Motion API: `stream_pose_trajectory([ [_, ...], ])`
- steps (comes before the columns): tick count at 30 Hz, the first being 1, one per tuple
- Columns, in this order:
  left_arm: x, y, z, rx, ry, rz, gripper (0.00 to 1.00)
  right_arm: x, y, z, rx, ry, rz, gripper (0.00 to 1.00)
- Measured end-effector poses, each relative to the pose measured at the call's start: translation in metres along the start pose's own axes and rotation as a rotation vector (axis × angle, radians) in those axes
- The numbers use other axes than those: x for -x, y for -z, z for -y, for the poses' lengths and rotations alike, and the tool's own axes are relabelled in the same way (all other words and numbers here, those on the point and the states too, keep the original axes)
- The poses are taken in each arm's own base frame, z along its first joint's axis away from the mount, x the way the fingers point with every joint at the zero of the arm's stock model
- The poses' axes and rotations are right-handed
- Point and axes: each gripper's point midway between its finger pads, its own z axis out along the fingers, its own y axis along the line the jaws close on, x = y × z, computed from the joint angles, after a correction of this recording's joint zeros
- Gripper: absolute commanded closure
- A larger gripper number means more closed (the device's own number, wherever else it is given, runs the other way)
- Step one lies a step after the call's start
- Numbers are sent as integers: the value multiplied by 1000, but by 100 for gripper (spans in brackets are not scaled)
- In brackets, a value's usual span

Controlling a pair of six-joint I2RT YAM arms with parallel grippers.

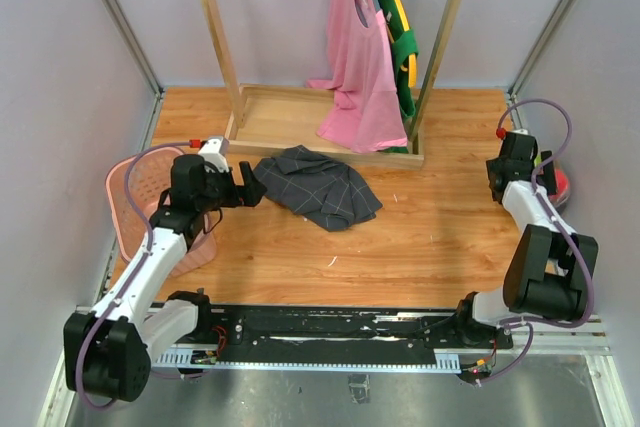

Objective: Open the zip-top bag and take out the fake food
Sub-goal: Move the zipper food storage bag to the center of the board.

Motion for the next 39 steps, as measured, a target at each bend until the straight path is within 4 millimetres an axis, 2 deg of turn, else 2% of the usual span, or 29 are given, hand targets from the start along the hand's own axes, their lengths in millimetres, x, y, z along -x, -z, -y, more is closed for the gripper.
stream_pose_trajectory([
  [9, 24, 18, 14, -50, -54, 119, 1, -16, -17, -16, 17, 47, -71, 2],
  [20, 28, 25, 23, -93, -71, 152, 1, -44, -34, -20, 30, 54, -171, 1],
  [29, 33, 31, 31, -130, -82, 176, 1, -63, -39, -14, 68, -9, -222, 34],
  [34, 34, 32, 33, -135, -83, 182, 1, -62, -36, -19, 116, -22, -229, 56],
  [39, 36, 35, 35, -138, -88, 194, 1, -54, -24, -33, 240, -41, -212, 63],
])
